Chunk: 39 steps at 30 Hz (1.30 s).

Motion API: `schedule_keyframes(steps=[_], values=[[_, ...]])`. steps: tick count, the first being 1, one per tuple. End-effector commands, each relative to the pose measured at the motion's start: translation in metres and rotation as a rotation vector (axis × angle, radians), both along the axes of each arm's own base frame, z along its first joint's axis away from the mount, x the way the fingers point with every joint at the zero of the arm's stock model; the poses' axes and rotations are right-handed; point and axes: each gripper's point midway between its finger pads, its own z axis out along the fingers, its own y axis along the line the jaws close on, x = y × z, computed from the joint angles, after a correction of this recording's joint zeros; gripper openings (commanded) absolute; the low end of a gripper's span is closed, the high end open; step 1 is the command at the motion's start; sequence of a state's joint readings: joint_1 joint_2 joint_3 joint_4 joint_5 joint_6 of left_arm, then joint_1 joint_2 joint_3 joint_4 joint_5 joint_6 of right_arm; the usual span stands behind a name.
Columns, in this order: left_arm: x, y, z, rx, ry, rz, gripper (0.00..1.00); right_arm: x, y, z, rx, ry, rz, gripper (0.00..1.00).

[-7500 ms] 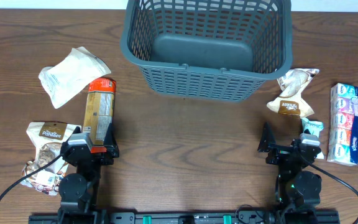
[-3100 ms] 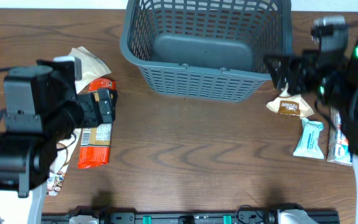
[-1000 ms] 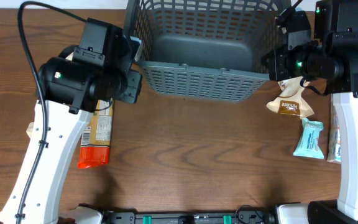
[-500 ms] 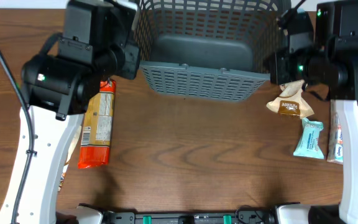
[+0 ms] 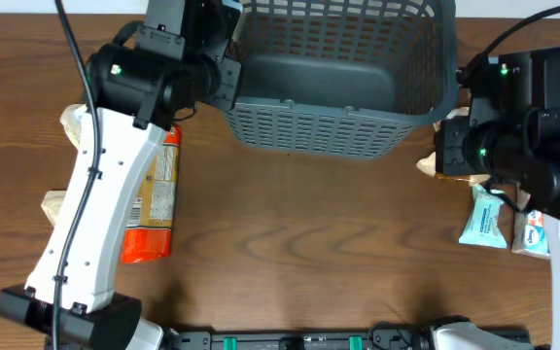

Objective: Pack container

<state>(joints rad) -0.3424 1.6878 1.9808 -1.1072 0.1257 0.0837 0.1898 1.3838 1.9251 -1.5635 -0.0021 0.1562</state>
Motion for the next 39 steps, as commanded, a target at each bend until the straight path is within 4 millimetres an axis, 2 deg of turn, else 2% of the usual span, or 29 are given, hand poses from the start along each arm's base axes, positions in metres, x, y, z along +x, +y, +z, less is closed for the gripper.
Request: schedule_keyframes(steps=[1, 7, 13, 21, 25, 30, 39], values=[[0.001, -0.004, -0.003, 0.001, 0.011, -0.022, 0.19, 0.001, 0.001, -0.033, -0.027, 0.090, -0.022, 0.01], [0.006, -0.006, -0.015, 0.011, 0.037, -0.021, 0.19, 0.013, 0.010, -0.088, -0.015, 0.165, -0.023, 0.01], [0.009, -0.007, -0.024, 0.019, 0.059, -0.022, 0.19, 0.023, 0.015, -0.116, 0.003, 0.172, -0.017, 0.01], [0.015, -0.009, -0.041, 0.036, 0.097, -0.027, 0.19, 0.034, 0.016, -0.114, 0.008, 0.128, -0.020, 0.01], [0.016, -0.010, -0.053, 0.043, 0.135, -0.031, 0.18, 0.041, 0.010, -0.111, -0.022, 0.093, -0.050, 0.01], [0.016, -0.010, -0.057, 0.047, 0.148, -0.031, 0.19, 0.047, 0.005, -0.108, -0.043, 0.065, -0.076, 0.01], [-0.002, -0.004, -0.066, 0.071, 0.228, -0.025, 0.19, 0.057, 0.005, -0.109, -0.046, 0.044, -0.081, 0.01]])
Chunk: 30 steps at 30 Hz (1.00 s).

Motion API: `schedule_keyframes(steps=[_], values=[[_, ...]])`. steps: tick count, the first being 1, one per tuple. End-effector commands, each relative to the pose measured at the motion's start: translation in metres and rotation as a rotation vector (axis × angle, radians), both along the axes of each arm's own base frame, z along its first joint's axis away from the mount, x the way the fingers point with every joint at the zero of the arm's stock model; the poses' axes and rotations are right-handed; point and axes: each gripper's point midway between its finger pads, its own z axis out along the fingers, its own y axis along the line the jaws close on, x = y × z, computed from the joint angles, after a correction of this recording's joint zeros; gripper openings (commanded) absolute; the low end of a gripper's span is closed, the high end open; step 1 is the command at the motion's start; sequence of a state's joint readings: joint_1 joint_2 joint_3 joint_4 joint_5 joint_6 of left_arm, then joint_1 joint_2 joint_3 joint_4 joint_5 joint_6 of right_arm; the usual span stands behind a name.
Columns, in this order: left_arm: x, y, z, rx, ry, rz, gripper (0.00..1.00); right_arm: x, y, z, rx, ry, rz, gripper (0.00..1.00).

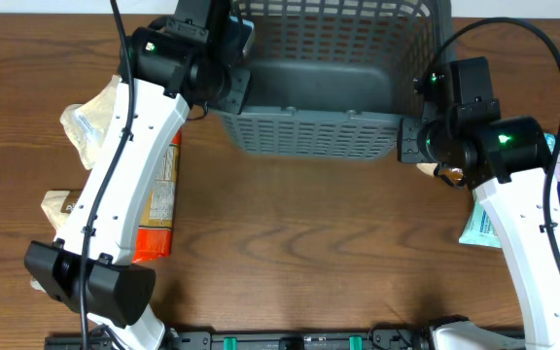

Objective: Pack container

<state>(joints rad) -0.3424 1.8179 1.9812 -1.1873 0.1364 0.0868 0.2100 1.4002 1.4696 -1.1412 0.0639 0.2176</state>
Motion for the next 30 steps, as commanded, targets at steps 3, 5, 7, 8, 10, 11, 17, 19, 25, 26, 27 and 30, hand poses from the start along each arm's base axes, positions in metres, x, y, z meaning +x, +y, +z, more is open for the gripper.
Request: schedule_keyframes(steps=[3, 5, 7, 8, 10, 11, 17, 19, 25, 26, 27, 30], values=[[-0.009, 0.001, -0.005, 0.009, 0.047, -0.008, 0.19, 0.004, 0.000, -0.010, -0.014, 0.021, -0.015, 0.01], [-0.010, 0.001, -0.006, 0.010, 0.051, -0.008, 0.19, 0.006, 0.000, -0.014, -0.018, 0.036, -0.014, 0.01], [-0.012, 0.002, -0.006, 0.012, 0.058, -0.008, 0.19, 0.008, 0.001, -0.018, -0.020, 0.045, -0.014, 0.01], [-0.013, 0.002, -0.007, 0.014, 0.061, -0.008, 0.19, 0.008, 0.001, -0.018, -0.020, 0.045, -0.014, 0.01], [-0.014, 0.002, -0.007, 0.016, 0.068, -0.008, 0.19, 0.010, 0.001, -0.019, -0.019, 0.041, -0.014, 0.01], [-0.015, 0.003, -0.008, 0.017, 0.072, -0.008, 0.19, 0.012, 0.002, -0.018, -0.018, 0.035, -0.014, 0.01], [-0.016, 0.003, -0.008, 0.019, 0.074, -0.008, 0.18, 0.016, 0.002, -0.016, -0.014, 0.015, -0.014, 0.01], [-0.014, 0.003, -0.007, 0.018, 0.066, -0.008, 0.18, 0.017, 0.003, -0.015, -0.013, 0.013, -0.014, 0.01], [0.000, 0.008, 0.002, 0.045, -0.013, 0.013, 0.24, 0.016, 0.002, -0.012, -0.016, 0.003, -0.004, 0.05], [0.002, 0.008, 0.004, 0.043, -0.026, 0.015, 0.26, 0.015, 0.002, -0.010, -0.015, -0.002, -0.004, 0.05], [0.004, 0.007, 0.006, 0.040, -0.034, 0.015, 0.27, 0.015, 0.002, -0.008, -0.013, -0.009, -0.005, 0.06], [0.006, 0.007, 0.010, 0.032, -0.054, 0.016, 0.29, 0.012, 0.002, 0.000, -0.008, -0.031, -0.005, 0.09]])
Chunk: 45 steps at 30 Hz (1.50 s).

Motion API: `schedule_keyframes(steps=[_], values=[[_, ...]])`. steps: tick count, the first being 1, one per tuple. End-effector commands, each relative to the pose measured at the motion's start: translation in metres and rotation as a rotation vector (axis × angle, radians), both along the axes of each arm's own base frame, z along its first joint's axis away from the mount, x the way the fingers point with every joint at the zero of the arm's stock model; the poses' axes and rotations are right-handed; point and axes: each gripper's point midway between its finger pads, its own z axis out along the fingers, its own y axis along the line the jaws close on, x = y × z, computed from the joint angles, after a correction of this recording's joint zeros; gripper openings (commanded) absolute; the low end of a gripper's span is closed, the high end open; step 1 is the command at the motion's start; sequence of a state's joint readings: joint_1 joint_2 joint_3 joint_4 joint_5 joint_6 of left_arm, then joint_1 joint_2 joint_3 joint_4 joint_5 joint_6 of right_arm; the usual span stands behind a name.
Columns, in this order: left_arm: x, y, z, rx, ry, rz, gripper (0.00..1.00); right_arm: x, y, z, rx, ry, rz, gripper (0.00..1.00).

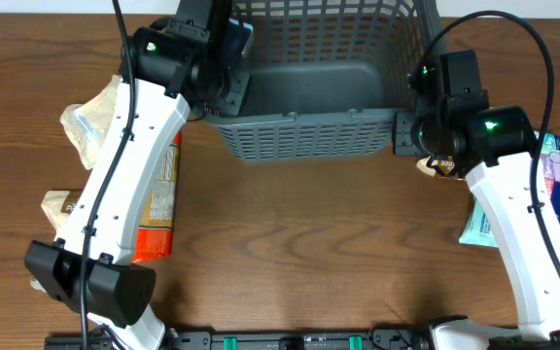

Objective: Pack container

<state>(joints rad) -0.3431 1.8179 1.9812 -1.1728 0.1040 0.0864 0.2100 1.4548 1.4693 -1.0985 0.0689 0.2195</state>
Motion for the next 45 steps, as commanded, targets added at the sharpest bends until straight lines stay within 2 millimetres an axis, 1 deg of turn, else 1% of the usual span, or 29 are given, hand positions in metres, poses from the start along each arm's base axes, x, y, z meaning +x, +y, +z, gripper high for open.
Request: schedule_keyframes(steps=[1, 4, 6, 7, 8, 10, 12, 13, 15, 18, 19, 20, 21, 22, 24, 26, 29, 33, 34, 36, 39, 40, 43, 45], values=[[0.001, 0.003, 0.010, 0.008, -0.037, 0.002, 0.29, -0.005, -0.001, 0.016, -0.001, -0.051, -0.001, 0.09], [0.002, 0.002, 0.016, 0.000, -0.060, 0.002, 0.29, -0.011, -0.002, 0.023, 0.003, -0.067, -0.001, 0.10], [0.003, 0.002, 0.024, -0.010, -0.086, 0.002, 0.30, -0.016, -0.004, 0.029, 0.005, -0.079, -0.001, 0.14], [0.002, 0.002, 0.030, -0.016, -0.102, 0.002, 0.35, -0.017, -0.004, 0.032, 0.007, -0.088, -0.001, 0.16], [0.002, 0.002, 0.035, -0.021, -0.118, 0.002, 0.37, -0.019, -0.004, 0.035, 0.009, -0.097, -0.001, 0.17], [-0.001, 0.003, 0.047, -0.034, -0.151, 0.003, 0.40, -0.022, -0.005, 0.043, 0.015, -0.123, -0.001, 0.23], [-0.006, 0.005, 0.060, -0.045, -0.183, 0.004, 0.46, -0.024, -0.005, 0.050, 0.019, -0.148, 0.001, 0.33], [-0.010, 0.007, 0.068, -0.051, -0.201, 0.004, 0.47, -0.025, -0.006, 0.055, 0.015, -0.166, 0.013, 0.40], [-0.018, 0.010, 0.082, -0.063, -0.234, 0.004, 0.51, -0.028, -0.006, 0.067, 0.011, -0.211, 0.036, 0.60], [-0.037, 0.018, 0.102, -0.071, -0.268, 0.010, 0.60, -0.033, -0.007, 0.089, 0.005, -0.299, 0.069, 0.79], [-0.044, 0.024, 0.107, -0.061, -0.275, 0.031, 0.64, -0.036, -0.007, 0.099, 0.003, -0.336, 0.080, 0.84], [-0.050, 0.034, 0.111, -0.038, -0.282, 0.073, 0.66, -0.038, -0.008, 0.107, 0.000, -0.369, 0.088, 0.88], [-0.057, 0.045, 0.114, -0.014, -0.286, 0.122, 0.68, -0.041, -0.009, 0.119, -0.003, -0.416, 0.095, 0.89], [-0.064, 0.054, 0.116, 0.005, -0.286, 0.158, 0.70, -0.043, -0.013, 0.128, -0.006, -0.449, 0.082, 0.89], [-0.077, 0.069, 0.119, 0.025, -0.281, 0.221, 0.72, -0.048, -0.028, 0.145, -0.013, -0.498, 0.008, 0.87], [-0.086, 0.077, 0.118, 0.015, -0.263, 0.267, 0.73, -0.055, -0.051, 0.156, -0.035, -0.513, -0.102, 0.86], [-0.093, 0.090, 0.108, 0.013, -0.226, 0.328, 0.73, -0.062, -0.086, 0.164, -0.105, -0.496, -0.237, 0.87], [-0.095, 0.100, 0.083, 0.035, -0.176, 0.363, 0.73, -0.062, -0.124, 0.163, -0.174, -0.433, -0.347, 0.91], [-0.096, 0.102, 0.075, 0.040, -0.166, 0.367, 0.73, -0.061, -0.133, 0.161, -0.182, -0.413, -0.374, 0.92], [-0.097, 0.105, 0.062, 0.042, -0.161, 0.376, 0.74, -0.055, -0.144, 0.152, -0.186, -0.365, -0.391, 0.95], [-0.101, 0.111, 0.048, 0.030, -0.178, 0.397, 0.74, -0.046, -0.153, 0.131, -0.166, -0.281, -0.398, 0.97], [-0.103, 0.114, 0.045, 0.022, -0.183, 0.407, 0.77, -0.042, -0.155, 0.123, -0.157, -0.248, -0.401, 0.98], [-0.109, 0.118, 0.041, -0.017, -0.184, 0.418, 0.80, -0.030, -0.156, 0.098, -0.135, -0.162, -0.386, 0.99], [-0.111, 0.125, 0.041, -0.016, -0.182, 0.442, 0.80, -0.023, -0.156, 0.087, -0.131, -0.126, -0.376, 0.99]])
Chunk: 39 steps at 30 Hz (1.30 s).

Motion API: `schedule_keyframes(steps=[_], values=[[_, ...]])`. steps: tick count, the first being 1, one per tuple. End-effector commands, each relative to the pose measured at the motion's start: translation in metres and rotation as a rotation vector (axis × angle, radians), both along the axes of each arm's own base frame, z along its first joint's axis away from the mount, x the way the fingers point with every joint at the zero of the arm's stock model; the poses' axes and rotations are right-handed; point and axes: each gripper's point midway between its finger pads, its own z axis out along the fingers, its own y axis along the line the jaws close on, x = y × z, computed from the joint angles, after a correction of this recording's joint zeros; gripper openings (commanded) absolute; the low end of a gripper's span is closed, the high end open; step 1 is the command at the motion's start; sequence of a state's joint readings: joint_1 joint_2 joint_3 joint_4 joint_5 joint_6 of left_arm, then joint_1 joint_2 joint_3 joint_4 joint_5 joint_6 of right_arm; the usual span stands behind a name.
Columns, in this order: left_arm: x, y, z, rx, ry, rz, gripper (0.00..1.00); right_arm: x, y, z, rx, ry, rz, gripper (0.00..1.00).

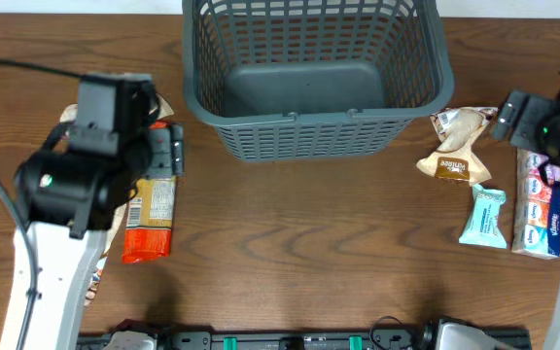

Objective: Pack container

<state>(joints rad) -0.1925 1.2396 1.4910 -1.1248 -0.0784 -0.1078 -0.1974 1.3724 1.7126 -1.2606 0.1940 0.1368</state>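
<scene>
The grey mesh basket (309, 83) stands upright at the back middle of the table, with nothing visible inside. My left gripper (168, 151) hangs left of the basket, above the top end of an orange packet (149, 228). Its fingers are apart and hold nothing. My right gripper (508, 115) is at the right, beside a beige snack bag (458, 141), open and clear of the basket. A teal sachet (482, 216) and a tissue pack (538, 209) lie below it.
A crumpled cream bag (74, 122) lies at the far left, partly under my left arm. Another beige packet (95, 277) peeks out beside that arm. The table's front rail (290, 340) runs along the bottom edge.
Both grippers have left the basket's sides and drawn back, the left toward the orange packet, the right toward the snacks. The basket now stands level and a little farther left.
At first the basket lay tilted at the back, my left gripper at its left rim and my right arm off to the right. Then both grippers were at its sides and it sat squarer. Now it stands upright on its own, with both arms withdrawn.
</scene>
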Motion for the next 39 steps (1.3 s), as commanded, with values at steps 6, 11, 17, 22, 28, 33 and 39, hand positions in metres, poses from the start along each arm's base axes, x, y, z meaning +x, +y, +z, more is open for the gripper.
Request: schedule_keyframes(steps=[6, 11, 17, 22, 28, 33, 39], values=[[-0.005, 0.018, 0.009, -0.021, -0.032, 0.060, 0.82, 0.029, -0.002, -0.049, 0.049, 0.132, 0.029, 0.99], [-0.005, 0.017, 0.008, -0.027, -0.031, 0.056, 0.83, 0.046, -0.005, -0.081, 0.065, 0.210, 0.029, 0.99], [-0.005, 0.015, 0.008, -0.036, -0.028, 0.049, 0.84, 0.062, -0.007, -0.123, 0.093, 0.310, 0.033, 0.99], [-0.006, 0.014, 0.008, -0.041, -0.025, 0.044, 0.84, 0.073, -0.010, -0.156, 0.109, 0.378, 0.033, 0.99], [-0.006, 0.014, 0.008, -0.037, -0.025, 0.039, 0.84, 0.091, -0.009, -0.181, 0.122, 0.389, 0.063, 0.99], [-0.006, 0.014, 0.008, -0.036, -0.024, 0.038, 0.84, 0.101, -0.011, -0.201, 0.126, 0.400, 0.069, 0.99], [-0.006, 0.014, 0.008, -0.035, -0.025, 0.036, 0.84, 0.096, -0.009, -0.239, 0.144, 0.445, 0.070, 0.99]])
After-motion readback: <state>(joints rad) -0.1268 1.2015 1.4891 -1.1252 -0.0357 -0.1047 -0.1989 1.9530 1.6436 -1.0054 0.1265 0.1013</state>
